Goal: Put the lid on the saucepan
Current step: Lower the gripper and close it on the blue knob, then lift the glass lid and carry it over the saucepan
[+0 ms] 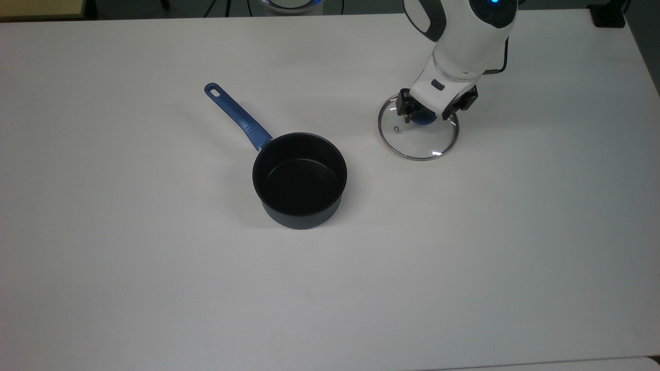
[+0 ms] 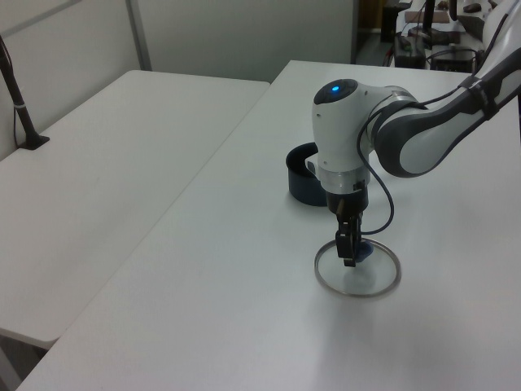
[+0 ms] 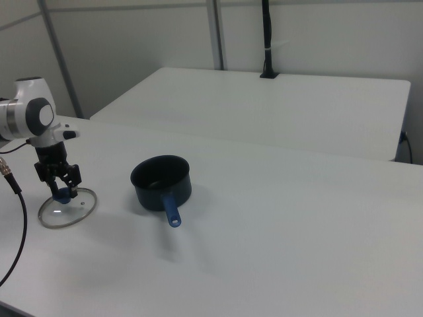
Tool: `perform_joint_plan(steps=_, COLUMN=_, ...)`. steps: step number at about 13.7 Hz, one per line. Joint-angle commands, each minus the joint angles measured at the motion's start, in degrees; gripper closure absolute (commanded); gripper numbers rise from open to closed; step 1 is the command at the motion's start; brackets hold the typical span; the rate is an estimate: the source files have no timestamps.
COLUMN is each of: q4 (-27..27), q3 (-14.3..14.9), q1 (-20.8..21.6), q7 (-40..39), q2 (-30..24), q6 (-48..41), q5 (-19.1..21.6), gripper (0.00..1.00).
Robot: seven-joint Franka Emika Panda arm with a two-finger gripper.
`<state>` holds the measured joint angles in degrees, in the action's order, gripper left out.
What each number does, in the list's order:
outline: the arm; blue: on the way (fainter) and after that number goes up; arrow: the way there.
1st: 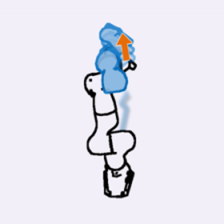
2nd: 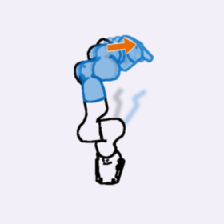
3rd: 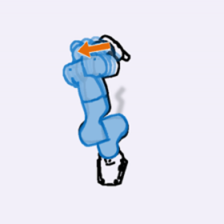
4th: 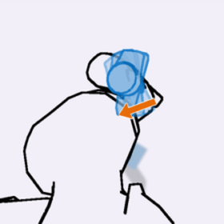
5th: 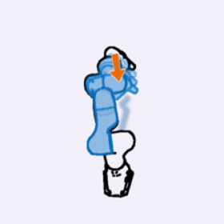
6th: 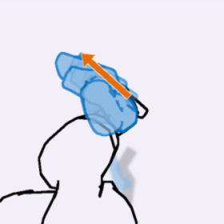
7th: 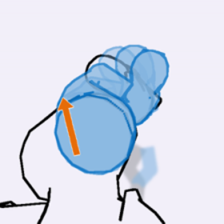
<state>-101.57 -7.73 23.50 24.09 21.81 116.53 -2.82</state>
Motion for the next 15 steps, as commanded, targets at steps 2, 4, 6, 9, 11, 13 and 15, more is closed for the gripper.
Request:
perform_joint_plan(steps=2, q4=-0.38, q3=0.26, q1=0.32, q7=0.79, q2=-0.80, q6=-1.56, q5=-0.96, gripper=0.40)
perform_joint_plan(steps=4, q4=0.06, q3=0.17, q1=0.06, q7=0.26, q2=-1.15, q6=-3.58, q5=-0.88, gripper=0.43)
perform_joint_plan(steps=6, q4=0.15, q3=0.17, q1=-0.03, q7=0.26, q2=-2.20, q6=-4.64, q5=-0.70, gripper=0.46)
perform_joint_plan(steps=9, q4=3.29, q3=0.52, q1=-0.82, q7=-0.97, q2=-4.31, q6=-11.03, q5=0.18, gripper=0.46)
perform_joint_plan(steps=11, q4=5.84, q3=0.96, q1=-1.87, q7=-1.67, q2=-5.28, q6=-14.38, q5=1.41, gripper=0.46)
perform_joint_plan(steps=13, q4=8.92, q3=1.05, q1=-4.15, q7=-2.38, q2=-5.99, q6=-17.46, q5=1.85, gripper=0.46)
perform_joint_plan(steps=15, q4=12.79, q3=1.48, q1=-6.27, q7=-2.55, q2=-5.90, q6=-19.40, q5=3.08, gripper=0.46)
